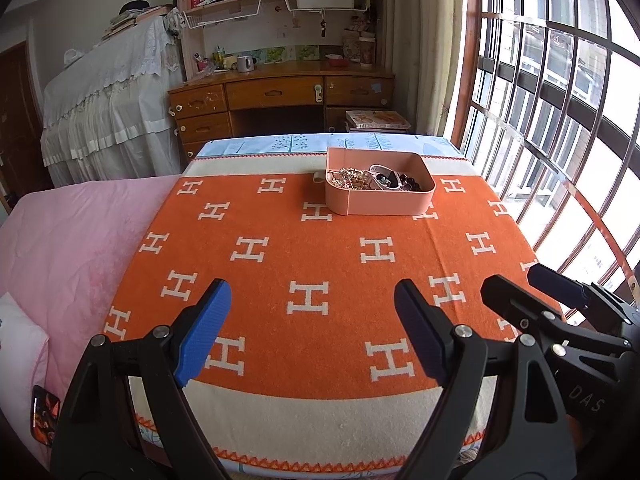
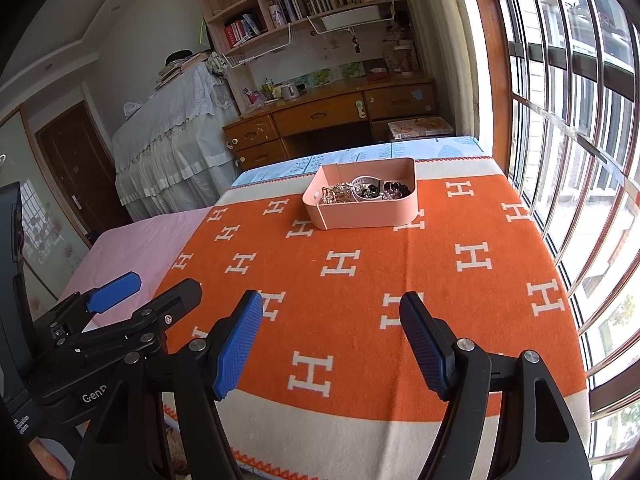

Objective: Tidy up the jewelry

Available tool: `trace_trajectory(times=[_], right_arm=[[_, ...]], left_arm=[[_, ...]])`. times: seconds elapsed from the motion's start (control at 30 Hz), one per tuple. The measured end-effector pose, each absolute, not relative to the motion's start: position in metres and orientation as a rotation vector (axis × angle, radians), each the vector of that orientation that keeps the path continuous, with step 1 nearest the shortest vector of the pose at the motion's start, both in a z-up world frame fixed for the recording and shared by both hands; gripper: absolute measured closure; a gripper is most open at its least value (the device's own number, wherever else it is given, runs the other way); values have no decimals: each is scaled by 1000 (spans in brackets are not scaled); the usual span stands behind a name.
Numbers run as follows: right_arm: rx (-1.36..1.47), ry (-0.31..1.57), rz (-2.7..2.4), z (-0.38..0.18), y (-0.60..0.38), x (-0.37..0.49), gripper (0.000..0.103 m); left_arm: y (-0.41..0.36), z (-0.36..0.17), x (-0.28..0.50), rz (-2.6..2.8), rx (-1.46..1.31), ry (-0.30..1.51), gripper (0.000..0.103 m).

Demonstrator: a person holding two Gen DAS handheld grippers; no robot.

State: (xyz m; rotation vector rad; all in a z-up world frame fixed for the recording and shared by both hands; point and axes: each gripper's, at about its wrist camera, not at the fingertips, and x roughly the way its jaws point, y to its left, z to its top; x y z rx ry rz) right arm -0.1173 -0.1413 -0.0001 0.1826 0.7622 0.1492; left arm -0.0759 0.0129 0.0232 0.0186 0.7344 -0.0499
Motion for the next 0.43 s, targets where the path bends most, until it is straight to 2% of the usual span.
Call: trace_trajectory(times=[0.43], right_arm=[[194, 776, 150, -7, -138, -120, 31]], left_arm=[[12, 17, -77, -57, 17, 754, 21]])
